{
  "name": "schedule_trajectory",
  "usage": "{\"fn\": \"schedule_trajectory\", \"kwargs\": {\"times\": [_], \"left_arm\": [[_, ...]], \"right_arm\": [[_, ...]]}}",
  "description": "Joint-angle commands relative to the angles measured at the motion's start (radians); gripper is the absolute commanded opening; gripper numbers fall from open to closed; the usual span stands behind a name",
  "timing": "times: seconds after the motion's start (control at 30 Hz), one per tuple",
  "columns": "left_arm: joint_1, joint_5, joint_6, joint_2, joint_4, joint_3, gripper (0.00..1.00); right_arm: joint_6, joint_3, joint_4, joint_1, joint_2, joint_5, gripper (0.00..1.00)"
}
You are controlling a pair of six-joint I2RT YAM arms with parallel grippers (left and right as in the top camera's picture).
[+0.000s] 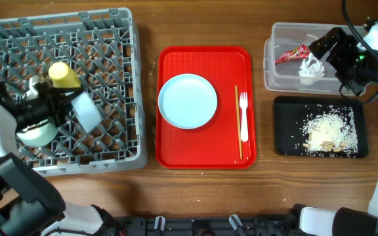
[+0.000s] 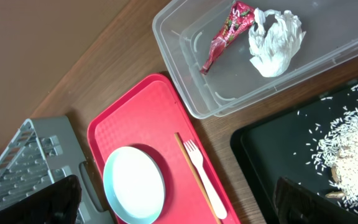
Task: Sort waste into correct bins and load items into the dishwasher rack
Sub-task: 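Carry the light-blue bowl left over the dish rack, then lower the bowl into the rack beside the cups with the left gripper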
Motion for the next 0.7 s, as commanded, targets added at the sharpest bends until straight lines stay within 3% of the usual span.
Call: {"fn": "schedule_trajectory", "kwargs": {"times": [0.0,0.1,0.2,0.27,0.3,0.43,0.57,0.6,0.67], "left_arm": [[0.041,-0.048,0.037,-0.004,-0.004,-0.013,0.15],[0.064,-0.059,0.063,-0.011,-0.005,-0.013,0.21],[0.085,-0.143,0.061,-0.040,-0.023,-0.011,0.38],[0.099,-0.251,0.059,-0.074,-0.041,-0.004,0.66],[0.104,-0.286,0.058,-0.087,-0.050,0.000,0.99],[0.130,-0.406,0.057,-0.154,-0.079,0.032,1.00],[0.144,-0.417,0.057,-0.227,-0.109,0.069,0.86],[0.140,-0.411,0.057,-0.244,-0.109,0.072,0.71],[0.114,-0.394,0.058,-0.280,-0.109,0.072,0.31]], "right_arm": [[-0.013,-0.001,0.000,0.002,0.004,0.013,1.00],[-0.013,-0.001,0.000,0.002,0.004,0.013,1.00],[-0.013,-0.001,0.000,0.002,0.004,0.013,1.00],[-0.013,-0.001,0.000,0.002,0.004,0.013,1.00],[-0.013,-0.001,0.000,0.002,0.004,0.013,1.00],[-0.012,-0.001,0.000,0.002,0.004,0.013,1.00],[-0.013,-0.001,0.000,0.002,0.004,0.013,1.00],[-0.013,-0.001,0.000,0.002,0.004,0.013,1.00],[-0.013,-0.001,0.000,0.002,0.004,0.013,1.00]]}}
